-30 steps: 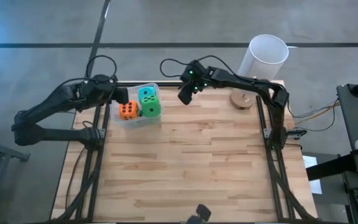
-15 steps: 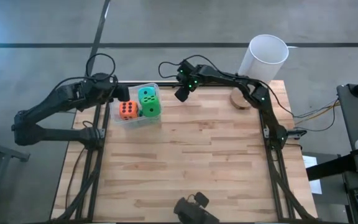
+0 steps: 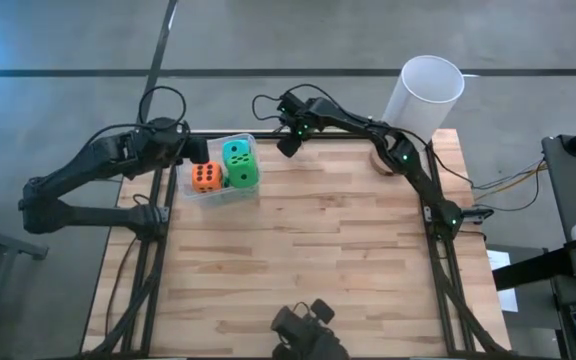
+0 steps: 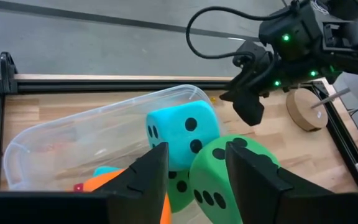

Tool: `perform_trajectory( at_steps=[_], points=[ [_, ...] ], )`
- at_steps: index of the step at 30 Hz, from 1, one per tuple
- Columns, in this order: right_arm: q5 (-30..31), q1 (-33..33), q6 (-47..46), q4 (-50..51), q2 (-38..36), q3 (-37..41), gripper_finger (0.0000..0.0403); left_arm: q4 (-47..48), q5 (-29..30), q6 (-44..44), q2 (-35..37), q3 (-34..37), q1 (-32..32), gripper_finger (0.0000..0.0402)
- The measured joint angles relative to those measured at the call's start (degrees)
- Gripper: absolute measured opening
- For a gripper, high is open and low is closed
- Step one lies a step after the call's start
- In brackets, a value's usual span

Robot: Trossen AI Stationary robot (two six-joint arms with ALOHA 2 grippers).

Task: Pick & Place Dice
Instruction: Put the small yellow dice into the transparent bin

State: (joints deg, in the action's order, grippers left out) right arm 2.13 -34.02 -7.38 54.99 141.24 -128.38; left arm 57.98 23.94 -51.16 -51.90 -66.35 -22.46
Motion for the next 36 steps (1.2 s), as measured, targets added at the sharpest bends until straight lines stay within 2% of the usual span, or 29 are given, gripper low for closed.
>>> perform_trajectory(
  at_steps=[12,21,32,36],
  points=[
    [-2.6,-0.4,-0.6,0.3,0.4,0.0,0.0165,-0.1,0.0,0.0,0.0,0.0,0.0,0.0164],
    [-8.2,-2.0,1.7,-1.2,0.4,1.5,0.0161,-1.3,0.0,0.0,0.0,0.0,0.0,0.0161],
    [-7.7,-2.5,11.4,-1.6,0.4,2.0,0.0159,-2.9,-0.8,0.1,0.0,0.0,0.0,0.0163],
    [-7.5,-2.7,9.4,-3.9,0.4,3.6,0.0153,-2.9,-1.3,0.2,0.0,0.0,0.0,0.0161]
  ],
)
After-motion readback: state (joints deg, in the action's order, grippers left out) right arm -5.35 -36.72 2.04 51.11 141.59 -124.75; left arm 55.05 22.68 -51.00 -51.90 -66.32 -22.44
